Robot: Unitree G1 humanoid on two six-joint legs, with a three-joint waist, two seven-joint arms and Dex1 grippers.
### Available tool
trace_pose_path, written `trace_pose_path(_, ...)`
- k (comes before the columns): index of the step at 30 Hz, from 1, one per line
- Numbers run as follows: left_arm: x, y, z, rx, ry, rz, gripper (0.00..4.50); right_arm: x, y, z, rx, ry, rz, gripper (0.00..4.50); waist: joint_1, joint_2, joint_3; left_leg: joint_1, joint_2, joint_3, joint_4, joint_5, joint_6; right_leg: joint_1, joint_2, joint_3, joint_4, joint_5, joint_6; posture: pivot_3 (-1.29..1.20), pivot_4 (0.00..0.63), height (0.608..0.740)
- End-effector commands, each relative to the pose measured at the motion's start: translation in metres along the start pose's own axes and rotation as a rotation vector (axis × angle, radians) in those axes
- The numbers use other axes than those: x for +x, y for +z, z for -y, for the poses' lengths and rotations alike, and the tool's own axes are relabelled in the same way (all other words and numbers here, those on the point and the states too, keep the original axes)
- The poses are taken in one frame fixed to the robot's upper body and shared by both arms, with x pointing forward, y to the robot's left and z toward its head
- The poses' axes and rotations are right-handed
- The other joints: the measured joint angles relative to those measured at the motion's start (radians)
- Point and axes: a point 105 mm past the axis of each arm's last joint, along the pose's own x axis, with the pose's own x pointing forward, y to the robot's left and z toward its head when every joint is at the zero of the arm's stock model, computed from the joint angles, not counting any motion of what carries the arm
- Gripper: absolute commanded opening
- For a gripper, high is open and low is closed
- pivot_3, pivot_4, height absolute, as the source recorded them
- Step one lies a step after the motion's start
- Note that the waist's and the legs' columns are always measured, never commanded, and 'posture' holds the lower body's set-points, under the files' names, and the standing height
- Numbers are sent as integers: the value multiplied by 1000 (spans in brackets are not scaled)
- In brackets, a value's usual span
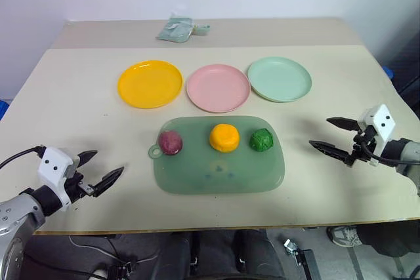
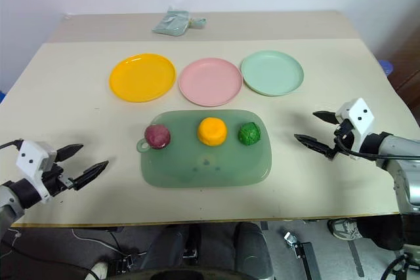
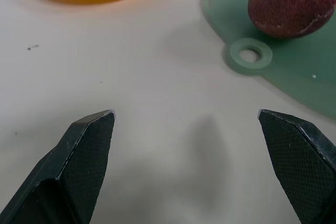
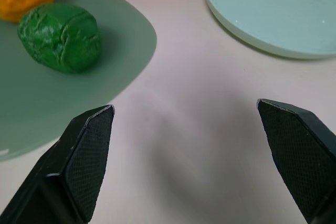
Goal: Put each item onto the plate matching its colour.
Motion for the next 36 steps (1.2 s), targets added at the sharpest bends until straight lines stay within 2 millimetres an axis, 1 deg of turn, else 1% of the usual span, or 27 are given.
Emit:
trace_pose_path(1, 0, 11, -2, 14, 18, 42, 4500, 4, 7, 3, -34, -15, 28, 4454, 0, 0, 0, 0, 0, 0, 0, 0, 0, 0, 0, 0, 0, 0, 0, 0, 150, 740)
trace_pose_path(3, 3, 14, 1, 13, 14, 56, 4500, 7, 7, 3, -43, -19, 33, 4454, 0, 0, 0, 0, 0, 0, 0, 0, 0, 0, 0, 0, 0, 0, 0, 0, 150, 740)
trace_pose_path(8, 14, 31, 5, -4, -12, 129, 4500, 14, 12, 1, -54, -43, 66, 4454, 1, 0, 0, 0, 0, 0, 0, 0, 0, 0, 0, 0, 0, 0, 0, 0, 150, 740)
trace_pose_path(11, 25, 43, 14, -24, -77, 168, 4500, 17, 15, -1, -54, -58, 81, 4454, 3, 0, 0, 0, 0, 0, 0, 0, 0, 0, 1, 0, 1, 0, 0, 0, 150, 740)
trace_pose_path(16, 43, 59, 24, -42, -192, 212, 4500, 14, 19, -2, -30, -104, 115, 4454, 4, 0, 0, 0, -1, 0, 0, 0, 0, 0, 2, 0, 1, 0, 0, 0, 150, 740)
trace_pose_path(18, 51, 66, 29, -25, -240, 220, 4500, 14, 27, -8, -30, -112, 138, 4454, 3, 0, 0, 0, -1, 0, 1, 0, 0, 1, 4, -1, 1, 0, 0, 0, 150, 740)
trace_pose_path(20, 65, 76, 38, 15, -312, 225, 4500, 8, 45, -12, -25, -111, 186, 4454, 10, 0, 0, 0, -1, 1, 1, 1, 0, 1, 4, -1, 1, 0, 0, 0, 150, 740)
trace_pose_path(21, 70, 78, 40, 33, -339, 219, 4500, 5, 51, -14, -18, -111, 205, 4454, 14, 0, 0, 0, -1, 1, 1, 1, 0, 1, 5, -1, 2, 0, 1, 0, 150, 740)
trace_pose_path(23, 77, 76, 47, 60, -412, 186, 4500, 1, 62, -24, 10, -70, 225, 4454, 19, 0, 0, 0, -1, 1, 2, 1, 0, 1, 5, -1, 2, 0, 1, 0, 150, 740)
trace_pose_path(25, 86, 74, 54, 108, -474, 152, 4500, 0, 67, -41, 17, 7, 210, 4454, 22, 0, 0, 0, -1, 1, 2, 1, 0, 1, 6, -1, 2, 0, 1, 0, 150, 740)
trace_pose_path(27, 96, 72, 58, 116, -511, 125, 4500, 2, 67, -58, 22, 74, 183, 4454, 25, 0, 0, 0, -1, 1, 2, 1, 0, 1, 6, -2, 1, 0, 1, 0, 150, 740)
trace_pose_path(30, 110, 63, 57, 189, -525, 62, 4500, 4, 65, -80, 26, 153, 154, 4454, 26, 0, 0, 0, -1, 1, 2, 1, 1, 1, 6, -2, 1, 0, 1, 0, 150, 740)
trace_pose_path(32, 118, 60, 54, 194, -523, 43, 4500, 6, 63, -89, 28, 175, 147, 4454, 24, -1, 0, 0, -1, 1, 2, 1, 1, 1, 6, -2, 2, 0, 1, 0, 150, 740)
trace_pose_path(34, 121, 59, 54, 186, -535, 39, 4500, 8, 61, -93, 32, 176, 147, 4454, 23, -1, 0, 0, -1, 1, 2, 0, 1, 1, 6, -2, 2, 0, 1, 0, 150, 740)
trace_pose_path(36, 122, 58, 55, 177, -545, 36, 3920, 10, 60, -94, 34, 169, 151, 4500, 23, -1, 0, 0, -1, 1, 2, 0, 1, 1, 7, -2, 2, 0, 1, 0, 150, 740)
